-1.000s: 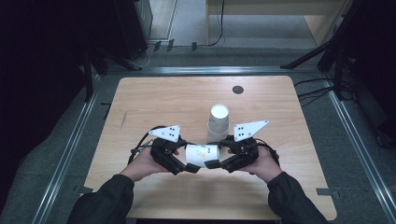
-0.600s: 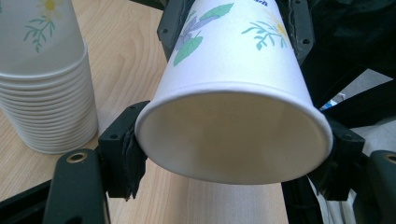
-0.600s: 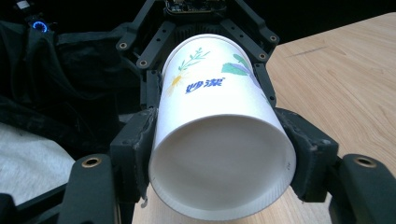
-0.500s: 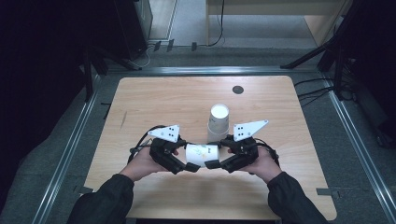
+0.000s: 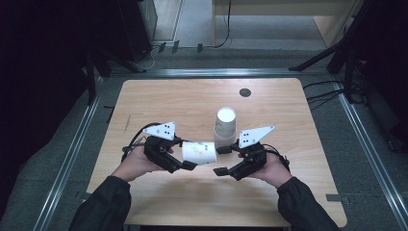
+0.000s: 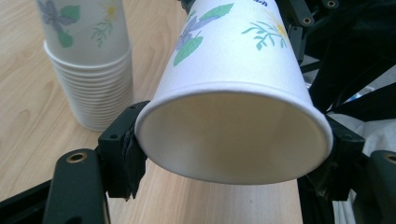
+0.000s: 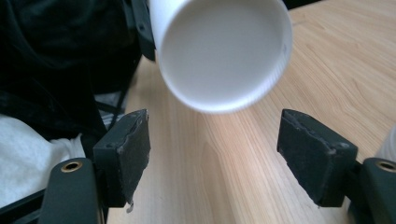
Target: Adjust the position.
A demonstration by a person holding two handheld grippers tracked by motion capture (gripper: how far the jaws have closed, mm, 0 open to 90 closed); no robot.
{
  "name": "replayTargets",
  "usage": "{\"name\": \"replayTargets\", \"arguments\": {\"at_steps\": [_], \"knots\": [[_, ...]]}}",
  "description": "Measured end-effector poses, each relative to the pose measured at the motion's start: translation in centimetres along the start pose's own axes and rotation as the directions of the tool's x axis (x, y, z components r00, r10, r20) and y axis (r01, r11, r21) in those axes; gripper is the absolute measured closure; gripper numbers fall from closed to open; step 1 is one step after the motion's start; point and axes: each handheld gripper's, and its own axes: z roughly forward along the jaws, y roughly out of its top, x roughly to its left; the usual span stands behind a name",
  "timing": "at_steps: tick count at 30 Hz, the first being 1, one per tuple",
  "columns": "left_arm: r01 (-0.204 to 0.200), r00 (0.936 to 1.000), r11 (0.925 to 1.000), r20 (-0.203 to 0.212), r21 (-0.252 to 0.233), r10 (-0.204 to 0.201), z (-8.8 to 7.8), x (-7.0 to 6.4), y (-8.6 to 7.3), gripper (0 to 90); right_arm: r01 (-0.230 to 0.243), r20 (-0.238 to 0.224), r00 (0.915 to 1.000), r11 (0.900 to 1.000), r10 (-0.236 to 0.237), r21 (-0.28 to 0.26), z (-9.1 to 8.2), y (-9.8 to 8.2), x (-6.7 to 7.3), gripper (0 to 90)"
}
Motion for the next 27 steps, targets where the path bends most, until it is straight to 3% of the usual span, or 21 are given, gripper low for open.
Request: {"name": "replayTargets", "arguments": {"at_steps": [3, 4, 6, 7, 10, 13, 15, 16, 17, 18, 19, 21, 23, 25, 26, 27], "knots": [[-0.002, 1.0, 0.9994, -0.008, 0.033, 0.003, -0.3, -0.1, 0.4, 25.5, -0.007, 0.019, 0.9998, 1.0, 0.007, 0.015, 0.0, -0.2, -0.1, 26.1], [-0.015, 0.9999, 0.9974, -0.007, 0.071, 0.016, -0.6, -0.3, 1.0, 25.5, -0.012, 0.03, 0.9995, 1.0, 0.012, 0.016, -0.1, -0.2, -0.1, 26.1], [-0.021, 0.9998, 0.9964, 0.008, 0.082, 0.021, -0.8, -0.4, 1.3, 25.5, -0.012, 0.033, 0.9994, 1.0, 0.011, 0.008, -0.3, -0.4, 0.1, 26.1], [-0.051, 0.9987, 0.9934, 0.007, 0.103, 0.051, -1.1, -0.4, 2.1, 25.5, -0.013, 0.035, 0.9993, 1.0, 0.012, 0.01, -0.4, -0.4, 0.1, 26.1], [-0.046, 0.9989, 0.9903, 0.016, 0.131, 0.044, -1.3, -0.1, 2.9, 25.4, -0.016, 0.042, 0.999, 1.0, 0.016, 0.008, -0.5, -0.5, 0.0, 26.3], [-0.058, 0.9983, 0.9813, 0.008, 0.184, 0.058, -1.1, 0.4, 4.2, 25.4, -0.019, 0.048, 0.9987, 1.0, 0.019, -0.001, -0.6, -0.5, -0.1, 26.3], [-0.076, 0.9963, 0.9751, -0.023, 0.208, 0.082, -0.8, 0.4, 4.9, 25.1, -0.015, 0.051, 0.9986, 1.0, 0.015, -0.002, -0.5, -0.4, -0.1, 26.3], [-0.097, 0.9951, 0.9717, 0.002, 0.215, 0.099, -0.6, 0.5, 5.3, 25.2, -0.018, 0.054, 0.9984, 1.0, 0.017, 0.008, -0.4, -0.5, -0.1, 26.3], [-0.097, 0.9951, 0.9717, 0.002, 0.215, 0.099, -0.6, 0.5, 5.3, 25.2, -0.018, 0.055, 0.9983, 1.0, 0.017, 0.011, -0.4, -0.5, -0.1, 26.3], [-0.111, 0.9938, 0.9657, 0.018, 0.235, 0.11, -0.3, 0.5, 5.6, 25.2, -0.016, 0.057, 0.9983, 1.0, 0.015, 0.013, -0.4, -0.5, -0.1, 26.3], [-0.111, 0.9938, 0.9657, 0.018, 0.235, 0.11, -0.3, 0.5, 5.6, 25.2, -0.016, 0.057, 0.9983, 1.0, 0.015, 0.013, -0.4, -0.5, -0.1, 26.3], [-0.114, 0.9926, 0.9523, -0.006, 0.283, 0.121, 0.1, 0.4, 5.7, 25.2, -0.016, 0.058, 0.9982, 1.0, 0.015, 0.016, -0.3, -0.5, -0.2, 26.3], [-0.118, 0.992, 0.9482, -0.009, 0.295, 0.126, 0.3, 0.4, 5.6, 25.2, -0.016, 0.061, 0.998, 1.0, 0.014, 0.023, -0.1, -0.5, -0.3, 26.1], [-0.116, 0.991, 0.9321, -0.024, 0.343, 0.132, 0.7, 0.5, 5.3, 25.2, -0.011, 0.061, 0.9981, 0.999, 0.009, 0.03, 0.1, -0.5, -0.4, 26.0], [-0.116, 0.991, 0.9321, -0.024, 0.343, 0.132, 0.7, 0.5, 5.3, 25.2, -0.013, 0.061, 0.9981, 0.999, 0.011, 0.035, 0.2, -0.5, -0.3, 25.9], [-0.107, 0.9913, 0.9246, -0.033, 0.366, 0.127, 1.0, 0.6, 5.2, 25.2, -0.013, 0.061, 0.9981, 0.999, 0.011, 0.035, 0.2, -0.5, -0.3, 25.9]]}}
